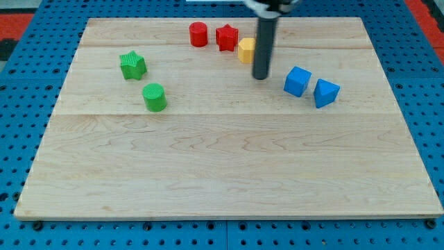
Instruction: Nudge green circle a bit up
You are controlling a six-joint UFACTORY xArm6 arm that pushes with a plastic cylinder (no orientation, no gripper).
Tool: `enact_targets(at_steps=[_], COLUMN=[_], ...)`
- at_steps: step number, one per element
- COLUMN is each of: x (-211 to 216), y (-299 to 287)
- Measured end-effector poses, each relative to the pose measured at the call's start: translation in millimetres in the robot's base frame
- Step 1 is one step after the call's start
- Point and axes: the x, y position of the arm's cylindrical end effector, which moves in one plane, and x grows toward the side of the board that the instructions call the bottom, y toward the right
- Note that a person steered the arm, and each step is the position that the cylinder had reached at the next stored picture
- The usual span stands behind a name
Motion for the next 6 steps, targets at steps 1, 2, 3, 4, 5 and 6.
enact_targets(at_steps=[1, 2, 3, 4, 5, 6], x=[2.2, 10.2, 48.5, 94.6, 100.5, 97.1], y=[-89.5, -179.0, -218.5, -120.4, -64.7, -176.6])
